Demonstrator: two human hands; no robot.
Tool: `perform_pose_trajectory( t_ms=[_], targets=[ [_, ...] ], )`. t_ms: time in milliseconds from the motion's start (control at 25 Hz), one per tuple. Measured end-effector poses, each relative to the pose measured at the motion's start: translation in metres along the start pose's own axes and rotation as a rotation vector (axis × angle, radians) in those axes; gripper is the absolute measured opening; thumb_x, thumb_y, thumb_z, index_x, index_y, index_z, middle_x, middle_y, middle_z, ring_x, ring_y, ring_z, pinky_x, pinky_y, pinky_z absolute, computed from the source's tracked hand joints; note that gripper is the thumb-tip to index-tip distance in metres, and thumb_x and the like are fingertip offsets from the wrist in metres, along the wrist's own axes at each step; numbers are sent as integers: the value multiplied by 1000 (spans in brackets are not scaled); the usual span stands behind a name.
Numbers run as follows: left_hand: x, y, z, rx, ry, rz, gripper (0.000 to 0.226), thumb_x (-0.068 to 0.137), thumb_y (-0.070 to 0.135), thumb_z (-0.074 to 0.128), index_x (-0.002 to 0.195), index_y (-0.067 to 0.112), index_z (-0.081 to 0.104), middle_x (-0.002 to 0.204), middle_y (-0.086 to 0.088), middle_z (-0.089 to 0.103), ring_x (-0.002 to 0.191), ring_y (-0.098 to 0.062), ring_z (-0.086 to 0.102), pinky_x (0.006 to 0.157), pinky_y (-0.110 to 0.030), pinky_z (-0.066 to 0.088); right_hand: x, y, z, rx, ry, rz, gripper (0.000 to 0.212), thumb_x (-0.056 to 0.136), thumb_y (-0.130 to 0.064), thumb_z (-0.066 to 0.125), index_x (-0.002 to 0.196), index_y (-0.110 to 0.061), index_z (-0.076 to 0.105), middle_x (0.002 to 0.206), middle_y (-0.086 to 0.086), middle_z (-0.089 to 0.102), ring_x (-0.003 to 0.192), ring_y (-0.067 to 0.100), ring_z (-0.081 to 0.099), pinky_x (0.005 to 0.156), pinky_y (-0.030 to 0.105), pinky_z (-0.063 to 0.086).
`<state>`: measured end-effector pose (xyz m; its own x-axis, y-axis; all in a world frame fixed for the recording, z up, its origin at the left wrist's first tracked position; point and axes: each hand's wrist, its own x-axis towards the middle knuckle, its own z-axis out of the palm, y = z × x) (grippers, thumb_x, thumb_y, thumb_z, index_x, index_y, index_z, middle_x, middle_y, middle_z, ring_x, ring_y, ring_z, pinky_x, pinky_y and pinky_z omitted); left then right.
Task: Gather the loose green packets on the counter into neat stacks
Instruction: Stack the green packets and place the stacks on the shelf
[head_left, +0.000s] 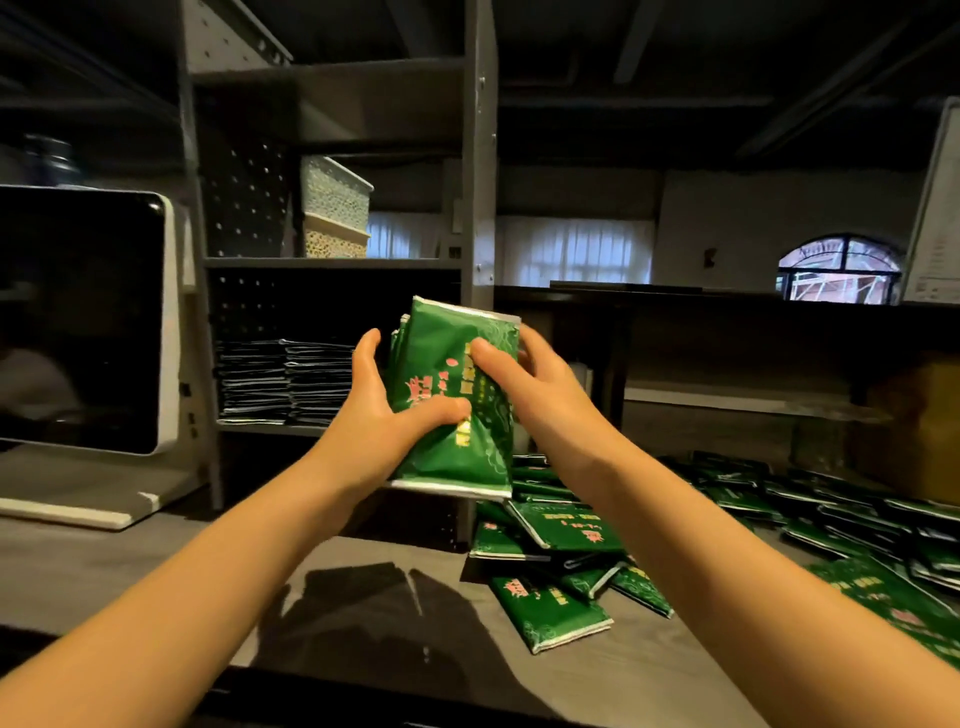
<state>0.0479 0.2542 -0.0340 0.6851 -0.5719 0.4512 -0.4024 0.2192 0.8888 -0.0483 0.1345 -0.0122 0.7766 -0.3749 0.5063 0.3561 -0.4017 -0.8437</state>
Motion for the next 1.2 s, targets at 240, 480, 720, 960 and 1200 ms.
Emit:
perform_pose_trajectory(
  t_ms=[240, 480, 720, 960, 1200],
  targets=[
    [55, 1, -31, 47, 82, -249, 125, 55, 49, 77, 150, 27, -1, 140, -6, 44, 123, -29, 47, 104, -48, 36, 12, -4, 20, -931, -2, -533, 53, 87, -23, 60, 136, -21, 40, 137, -3, 40, 128, 16, 33, 103, 34, 33],
    [91, -29, -32, -4, -41, -422, 126, 27, 67, 81, 137, 18, 45, 120, -12, 63, 97, -32, 67, 80, -49, 55, 27, 21, 26, -1359, -83, -510, 76, 81, -45, 64, 142, -21, 25, 141, -3, 38, 131, 20, 34, 102, 35, 30],
    [86, -32, -33, 0, -53, -390, 67, 77, 73, 48, 126, 28, 56, 121, -8, 63, 110, -26, 60, 96, -46, 48, 47, 50, 39, -1667, -25, -501, 108, 66, -54, 75, 147, -9, 18, 137, 11, 42, 119, 32, 45, 94, 42, 35],
    [67, -64, -24, 267, 307, -66, 48, 101, 40, 27, 116, 3, 53, 106, -2, 57, 105, -22, 49, 87, -30, 38, 69, 49, 45, -1778, 50, -501, 98, 63, -51, 78, 140, -8, 35, 118, 6, 58, 104, 27, 57, 103, 42, 34],
    [33, -104, -2, 836, 297, 168, 74, 99, 31, 36, 147, 11, -16, 159, -7, -8, 146, -22, -2, 116, -33, 10, 85, 44, 47, -1815, -70, -554, 90, 80, -42, 66, 143, -2, 18, 135, 12, 45, 121, 31, 44, 112, 44, 18]
  ],
)
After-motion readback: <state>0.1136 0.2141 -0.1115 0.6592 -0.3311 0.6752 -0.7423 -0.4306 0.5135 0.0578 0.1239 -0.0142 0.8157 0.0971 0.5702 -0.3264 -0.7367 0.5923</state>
